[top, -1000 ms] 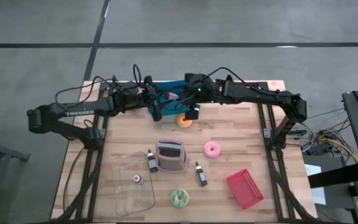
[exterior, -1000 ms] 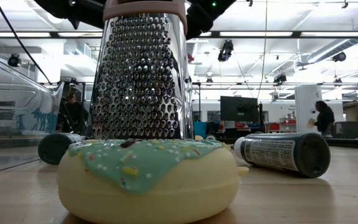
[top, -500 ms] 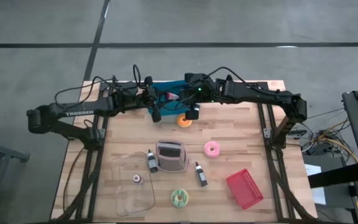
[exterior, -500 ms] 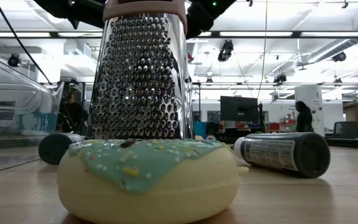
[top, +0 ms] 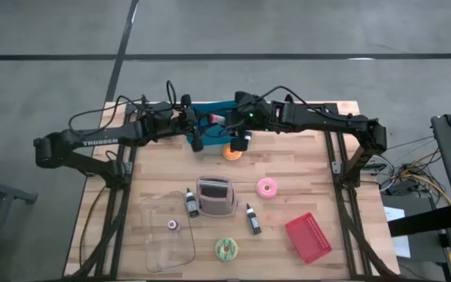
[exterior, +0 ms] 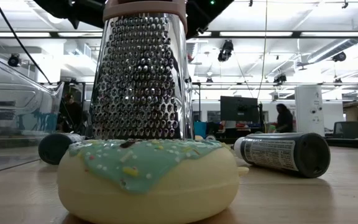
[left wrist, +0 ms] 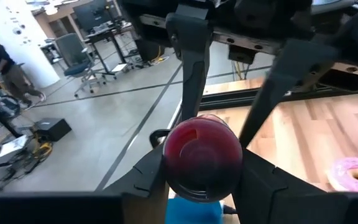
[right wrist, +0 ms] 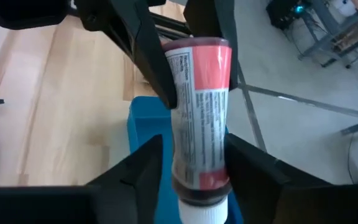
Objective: Pick & Place Food Item
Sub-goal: Put the pink food coloring bottle into the transparent bin
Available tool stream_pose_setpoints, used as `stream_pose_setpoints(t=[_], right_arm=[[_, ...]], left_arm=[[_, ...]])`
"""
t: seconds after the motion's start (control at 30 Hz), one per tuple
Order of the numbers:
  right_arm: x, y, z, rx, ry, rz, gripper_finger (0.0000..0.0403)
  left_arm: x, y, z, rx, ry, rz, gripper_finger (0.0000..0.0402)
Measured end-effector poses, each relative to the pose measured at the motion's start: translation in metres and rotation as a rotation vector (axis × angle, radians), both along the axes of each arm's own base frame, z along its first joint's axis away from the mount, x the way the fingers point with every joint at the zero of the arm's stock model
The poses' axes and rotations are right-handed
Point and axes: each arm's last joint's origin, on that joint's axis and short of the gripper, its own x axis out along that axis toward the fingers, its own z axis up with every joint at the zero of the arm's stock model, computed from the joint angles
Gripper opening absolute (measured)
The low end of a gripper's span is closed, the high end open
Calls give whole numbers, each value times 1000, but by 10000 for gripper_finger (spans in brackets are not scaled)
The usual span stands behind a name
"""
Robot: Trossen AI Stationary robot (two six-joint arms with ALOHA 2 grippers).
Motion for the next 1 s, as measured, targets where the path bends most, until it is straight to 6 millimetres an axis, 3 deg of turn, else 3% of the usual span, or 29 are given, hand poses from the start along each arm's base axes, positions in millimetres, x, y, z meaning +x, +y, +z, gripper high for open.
stream_pose_setpoints(t=[0.27, 0.5, 0.73, 1.0], right_arm=[[-9, 5, 12, -14, -13, 18, 233], [-16, 8, 14, 53, -7, 42, 226], [-17, 11, 7, 88, -80, 118, 222], [-23, 14, 8, 40, -307, 231, 221]], left_arm=[[-3, 1, 1, 14, 16, 41, 132], [-22, -5, 15, 29, 5, 71, 132], [-74, -27, 20, 34, -163, 35, 131], [-129, -55, -8, 106, -564, -102, 131]])
